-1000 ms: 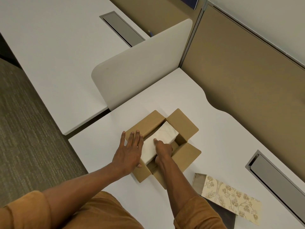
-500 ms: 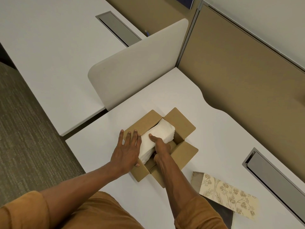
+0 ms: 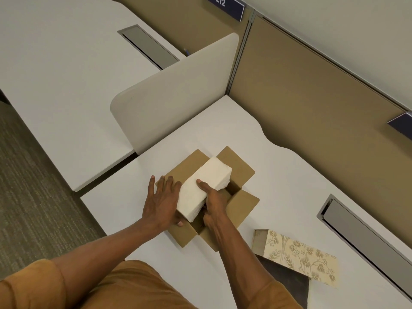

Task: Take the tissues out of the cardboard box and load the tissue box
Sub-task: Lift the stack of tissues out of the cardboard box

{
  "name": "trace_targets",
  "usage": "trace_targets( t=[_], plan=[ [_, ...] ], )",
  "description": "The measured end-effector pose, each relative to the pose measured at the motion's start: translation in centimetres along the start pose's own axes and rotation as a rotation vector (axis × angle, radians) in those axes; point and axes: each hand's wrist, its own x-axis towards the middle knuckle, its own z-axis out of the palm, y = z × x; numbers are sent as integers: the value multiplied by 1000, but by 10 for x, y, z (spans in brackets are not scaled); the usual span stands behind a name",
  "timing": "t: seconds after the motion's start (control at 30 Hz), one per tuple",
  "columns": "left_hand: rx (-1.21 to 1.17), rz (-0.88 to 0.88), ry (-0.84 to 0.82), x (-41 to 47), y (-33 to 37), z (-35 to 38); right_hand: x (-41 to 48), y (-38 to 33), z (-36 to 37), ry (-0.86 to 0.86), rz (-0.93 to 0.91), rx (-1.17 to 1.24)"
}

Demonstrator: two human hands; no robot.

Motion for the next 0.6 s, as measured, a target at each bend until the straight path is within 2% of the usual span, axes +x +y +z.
trace_targets(
  t=[0.17,0.37,0.47,0.53,0.6],
  plan=[
    [-90,-6,8,-1,-4,3,-16,-3,-17,-5,-147,-70],
    [-229,-27,-62,-5,-7,-16,-41,-12,-52,-54,-201,-40],
    [-338,-41,32,-8,-5,-30,-57,-10,-76,-85,-219,4],
    [-568,-27,110,-17,7,-49,-67,-6,-90,-105,-237,61],
    [-879,-30,34,-32,24,-71,-76,-1,-100,-111,-267,98]
  ],
)
